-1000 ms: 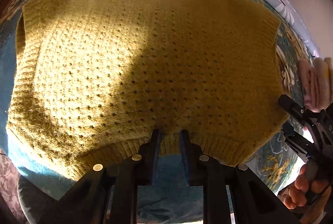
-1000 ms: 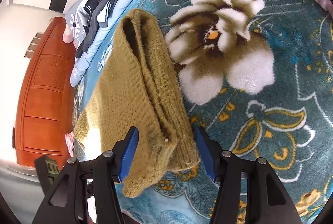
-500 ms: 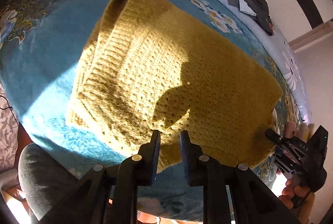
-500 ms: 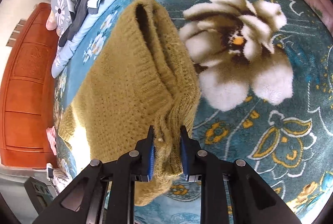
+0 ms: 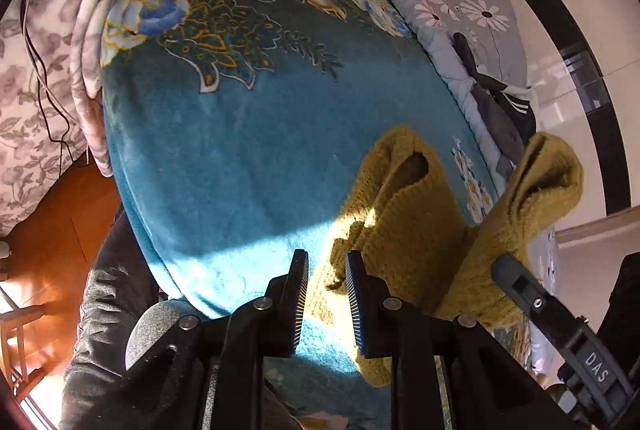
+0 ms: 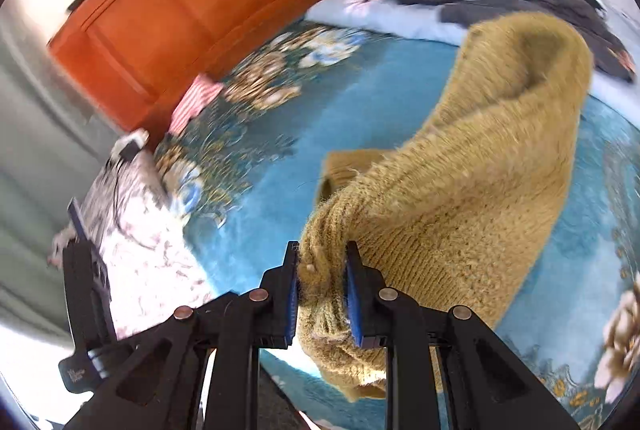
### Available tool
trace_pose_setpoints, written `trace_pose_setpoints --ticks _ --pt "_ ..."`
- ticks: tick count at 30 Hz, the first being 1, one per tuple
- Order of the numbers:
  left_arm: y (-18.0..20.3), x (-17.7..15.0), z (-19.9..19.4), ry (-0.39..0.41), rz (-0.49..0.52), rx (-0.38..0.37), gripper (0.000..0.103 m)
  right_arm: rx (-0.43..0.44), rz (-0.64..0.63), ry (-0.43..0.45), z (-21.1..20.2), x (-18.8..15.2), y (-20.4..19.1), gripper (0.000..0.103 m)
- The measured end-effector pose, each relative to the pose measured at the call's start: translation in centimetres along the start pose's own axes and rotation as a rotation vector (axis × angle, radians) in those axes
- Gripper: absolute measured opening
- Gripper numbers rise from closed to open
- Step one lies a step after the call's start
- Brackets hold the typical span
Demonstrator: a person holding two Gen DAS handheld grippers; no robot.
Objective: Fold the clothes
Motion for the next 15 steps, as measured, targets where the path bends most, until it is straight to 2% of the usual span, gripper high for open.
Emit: trace_pose_setpoints --ticks 6,9,13,14,15 --pt "-2.5 -0.1 0.0 -0.015 -0.038 0.008 0.022 0.027 -0.238 -0.134 5.4 -0.4 -8.6 0.021" --pt "-2.1 -0.4 0.4 -0.037 -0.024 -0.013 0.022 0.056 -0.268 -0.149 5.5 -1.1 -9.0 0.021" --pt "-0.6 -1.3 0.9 -0.075 0.037 -0.040 0.024 0.100 -0.299 -0.164 5.4 -2.0 -9.4 0.031" --pt "-0.1 -1.6 1.1 -0.083 0.052 -0.043 0.033 0.123 -0.282 -0.155 4.9 -2.0 -9.0 0.032" --pt "0.3 -1.8 1.4 -0.090 0.065 -0.046 0.036 0.146 -0.266 -0.146 4.3 -2.1 -8.5 0.033"
Point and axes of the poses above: each gripper's, at about its wrist camera, not at the fingertips, and z roughly the way its jaws point, y to its right, x to its top, the point moved 8 cm from there along z, roughly the way its jaws point, and after that the axes turned 3 degrees about -z, right-handed, at the moved point
